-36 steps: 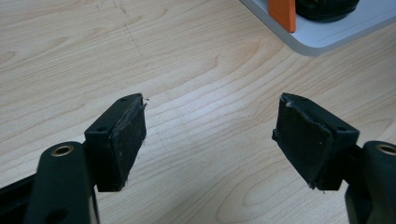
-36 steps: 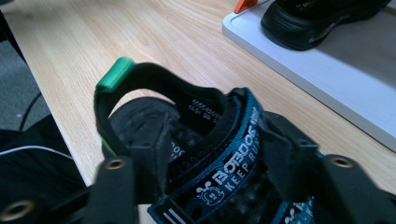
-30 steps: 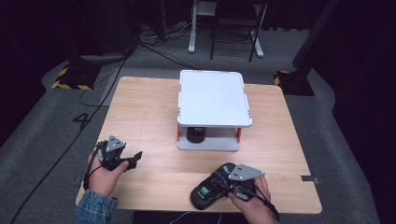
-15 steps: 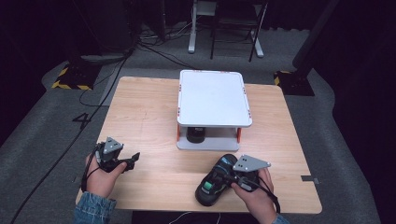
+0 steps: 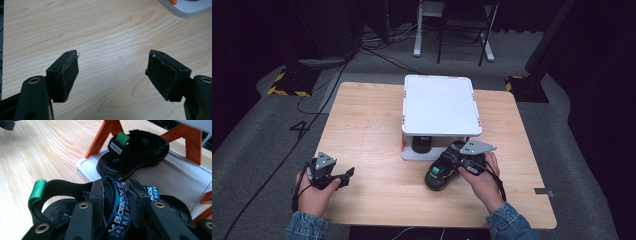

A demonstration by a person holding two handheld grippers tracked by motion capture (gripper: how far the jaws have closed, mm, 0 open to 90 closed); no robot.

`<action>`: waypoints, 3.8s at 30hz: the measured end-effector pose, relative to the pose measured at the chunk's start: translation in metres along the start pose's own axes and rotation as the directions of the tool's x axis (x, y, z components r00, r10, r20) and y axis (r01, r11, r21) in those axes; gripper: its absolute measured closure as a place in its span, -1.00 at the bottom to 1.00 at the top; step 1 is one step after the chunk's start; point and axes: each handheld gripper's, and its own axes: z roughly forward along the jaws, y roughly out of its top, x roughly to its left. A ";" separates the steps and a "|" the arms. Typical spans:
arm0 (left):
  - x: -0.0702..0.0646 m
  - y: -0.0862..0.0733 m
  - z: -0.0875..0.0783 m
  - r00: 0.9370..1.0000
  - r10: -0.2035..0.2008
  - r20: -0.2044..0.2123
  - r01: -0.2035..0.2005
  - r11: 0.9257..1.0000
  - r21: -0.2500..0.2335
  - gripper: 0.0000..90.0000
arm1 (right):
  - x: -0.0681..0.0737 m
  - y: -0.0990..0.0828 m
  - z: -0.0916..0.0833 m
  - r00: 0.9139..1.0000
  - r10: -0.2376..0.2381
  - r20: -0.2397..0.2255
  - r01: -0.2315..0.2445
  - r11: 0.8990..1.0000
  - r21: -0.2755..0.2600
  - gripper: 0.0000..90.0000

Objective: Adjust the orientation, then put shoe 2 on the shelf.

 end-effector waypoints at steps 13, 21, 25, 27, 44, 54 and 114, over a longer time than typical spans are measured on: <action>-0.004 0.004 0.005 1.000 0.009 0.018 -0.009 1.000 0.005 -0.43 | 0.011 -0.001 -0.014 0.999 0.037 -0.006 -0.038 0.994 -0.099 0.04; -0.007 0.008 0.009 0.999 0.029 0.034 -0.029 1.000 0.010 -0.43 | 0.048 -0.004 -0.007 0.989 0.042 -0.145 -0.033 0.998 0.060 0.65; -0.009 0.010 0.012 0.999 0.036 0.038 -0.036 0.999 0.011 -0.43 | 0.049 -0.006 -0.006 0.988 0.022 -0.154 -0.013 0.998 0.063 0.86; -0.010 0.010 0.014 0.998 0.040 0.041 -0.040 0.999 0.013 -0.43 | 0.047 -0.003 -0.010 0.988 -0.009 -0.156 0.020 0.997 0.071 0.90; -0.021 0.028 0.029 0.993 0.077 0.084 -0.077 0.997 -0.002 -0.43 | 0.004 -0.030 -0.087 0.995 0.060 -0.076 -0.029 0.932 0.360 0.86; -0.021 0.030 0.032 0.993 0.082 0.086 -0.083 0.997 0.005 -0.44 | 0.011 -0.038 -0.089 0.983 0.181 0.027 -0.183 0.976 0.122 -0.57; -0.018 0.038 0.040 0.994 0.072 0.084 -0.072 0.997 -0.008 -0.44 | -0.018 -0.032 0.026 0.844 0.501 0.191 -0.484 0.866 -0.130 0.53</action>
